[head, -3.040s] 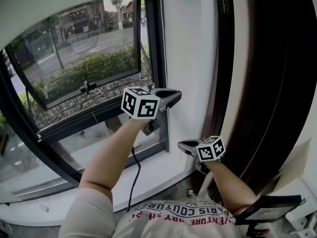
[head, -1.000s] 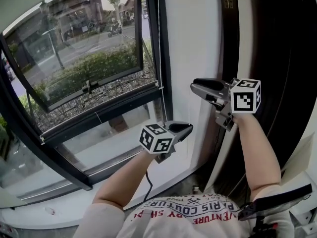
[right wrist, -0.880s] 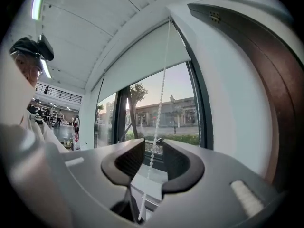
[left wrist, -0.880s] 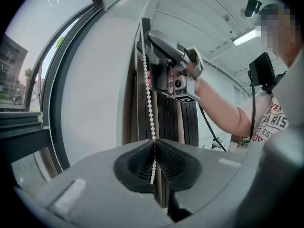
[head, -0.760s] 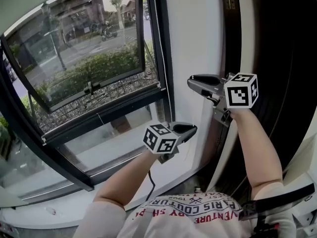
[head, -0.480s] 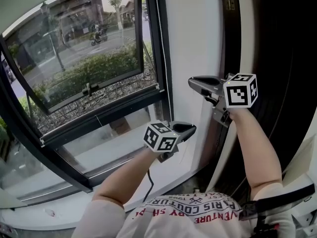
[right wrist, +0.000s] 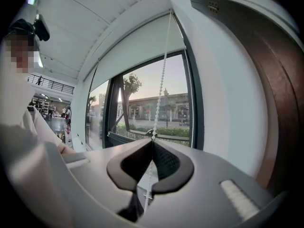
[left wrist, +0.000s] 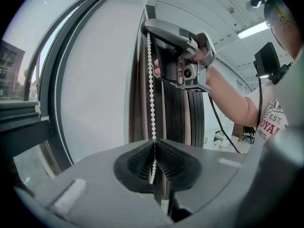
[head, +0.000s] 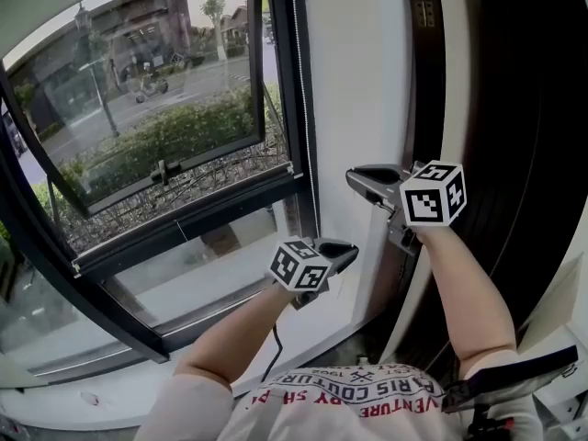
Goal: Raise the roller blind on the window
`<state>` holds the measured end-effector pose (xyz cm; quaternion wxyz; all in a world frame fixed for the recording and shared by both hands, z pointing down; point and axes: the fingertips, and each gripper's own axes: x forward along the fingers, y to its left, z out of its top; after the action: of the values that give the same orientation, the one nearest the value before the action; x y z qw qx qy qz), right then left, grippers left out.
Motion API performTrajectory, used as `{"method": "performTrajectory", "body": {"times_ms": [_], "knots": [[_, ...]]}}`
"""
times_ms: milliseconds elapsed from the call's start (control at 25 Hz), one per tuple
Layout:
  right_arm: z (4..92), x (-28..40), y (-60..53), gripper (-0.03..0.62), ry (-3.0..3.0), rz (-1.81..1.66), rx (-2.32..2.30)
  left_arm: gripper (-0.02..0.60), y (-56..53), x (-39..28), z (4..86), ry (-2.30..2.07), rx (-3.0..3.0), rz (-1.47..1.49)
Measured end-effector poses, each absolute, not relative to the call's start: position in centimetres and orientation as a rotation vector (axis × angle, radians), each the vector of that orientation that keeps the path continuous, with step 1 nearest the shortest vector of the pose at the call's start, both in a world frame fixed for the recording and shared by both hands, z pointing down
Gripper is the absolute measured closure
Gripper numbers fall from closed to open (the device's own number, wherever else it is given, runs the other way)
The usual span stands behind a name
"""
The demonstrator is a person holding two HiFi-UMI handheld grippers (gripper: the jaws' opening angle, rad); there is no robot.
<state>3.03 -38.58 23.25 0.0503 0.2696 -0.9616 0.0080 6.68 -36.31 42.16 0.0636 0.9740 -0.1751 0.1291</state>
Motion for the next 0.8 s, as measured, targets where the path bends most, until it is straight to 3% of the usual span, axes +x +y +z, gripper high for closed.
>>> {"method": "performTrajectory", "body": {"times_ms": [800], "knots": [[39.1, 1.9, -36.9, 0.588, -2.759, 0.216, 0.795, 0.569, -34.2, 4.9, 57.6, -0.549, 2.788, 0.676]]}}
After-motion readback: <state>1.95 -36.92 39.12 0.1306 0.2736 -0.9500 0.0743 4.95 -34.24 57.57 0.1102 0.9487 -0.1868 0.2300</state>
